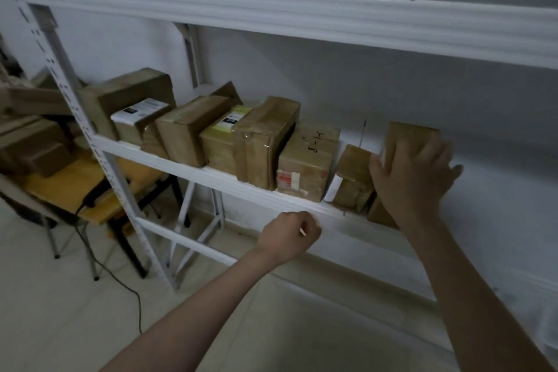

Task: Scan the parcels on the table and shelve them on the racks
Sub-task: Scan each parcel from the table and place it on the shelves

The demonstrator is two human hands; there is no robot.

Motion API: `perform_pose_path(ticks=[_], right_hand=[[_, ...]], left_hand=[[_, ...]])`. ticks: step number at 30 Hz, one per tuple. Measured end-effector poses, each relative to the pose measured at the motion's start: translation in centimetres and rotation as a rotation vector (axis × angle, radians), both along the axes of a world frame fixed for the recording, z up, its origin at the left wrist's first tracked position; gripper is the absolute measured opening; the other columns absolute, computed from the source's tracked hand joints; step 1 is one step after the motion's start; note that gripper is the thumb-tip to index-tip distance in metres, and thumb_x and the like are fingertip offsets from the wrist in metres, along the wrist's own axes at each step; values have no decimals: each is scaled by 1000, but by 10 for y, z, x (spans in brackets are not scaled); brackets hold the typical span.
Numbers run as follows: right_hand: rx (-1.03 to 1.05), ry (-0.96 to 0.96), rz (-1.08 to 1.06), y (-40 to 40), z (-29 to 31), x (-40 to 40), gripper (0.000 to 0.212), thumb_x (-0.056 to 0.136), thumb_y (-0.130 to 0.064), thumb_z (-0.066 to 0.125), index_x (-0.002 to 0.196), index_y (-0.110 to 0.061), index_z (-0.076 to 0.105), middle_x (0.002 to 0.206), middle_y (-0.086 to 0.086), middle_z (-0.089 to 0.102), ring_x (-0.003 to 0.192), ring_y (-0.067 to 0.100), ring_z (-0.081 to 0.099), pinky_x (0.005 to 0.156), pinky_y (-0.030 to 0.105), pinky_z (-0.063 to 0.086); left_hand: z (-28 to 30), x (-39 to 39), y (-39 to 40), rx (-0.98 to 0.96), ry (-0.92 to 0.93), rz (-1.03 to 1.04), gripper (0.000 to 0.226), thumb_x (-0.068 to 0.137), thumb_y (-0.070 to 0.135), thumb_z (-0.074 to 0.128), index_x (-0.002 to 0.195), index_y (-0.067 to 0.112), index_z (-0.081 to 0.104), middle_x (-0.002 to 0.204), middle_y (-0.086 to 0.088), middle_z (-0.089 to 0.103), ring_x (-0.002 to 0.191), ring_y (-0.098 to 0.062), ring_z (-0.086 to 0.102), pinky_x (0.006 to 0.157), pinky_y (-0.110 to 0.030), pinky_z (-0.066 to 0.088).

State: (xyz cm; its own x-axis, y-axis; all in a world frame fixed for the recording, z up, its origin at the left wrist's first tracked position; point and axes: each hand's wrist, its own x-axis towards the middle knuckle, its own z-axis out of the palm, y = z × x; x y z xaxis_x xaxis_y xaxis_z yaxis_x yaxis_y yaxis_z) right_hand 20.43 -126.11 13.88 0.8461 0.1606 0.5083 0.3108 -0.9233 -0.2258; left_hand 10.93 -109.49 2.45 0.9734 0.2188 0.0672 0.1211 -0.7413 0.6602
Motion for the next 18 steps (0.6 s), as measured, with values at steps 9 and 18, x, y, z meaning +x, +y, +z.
perform_pose_path(ticks=[9, 18], right_hand=[[-192, 232, 604, 137, -116, -148, 44, 83, -20, 66, 124, -9, 56, 128, 14, 54, 109, 33, 58, 80, 41, 52], [-662, 804, 884, 337, -205, -299, 54, 97, -36, 42, 145, -16, 29, 146, 4, 38, 130, 22, 43, 103, 30, 37]], left_hand=[[-54, -151, 146, 269, 206, 194, 31, 94, 47, 46, 107, 24, 61, 105, 6, 65, 89, -13, 64, 74, -29, 51], [-124, -403, 316, 328, 652, 403, 39, 96, 45, 40, 127, 24, 51, 125, 1, 58, 112, -23, 58, 89, -32, 46]])
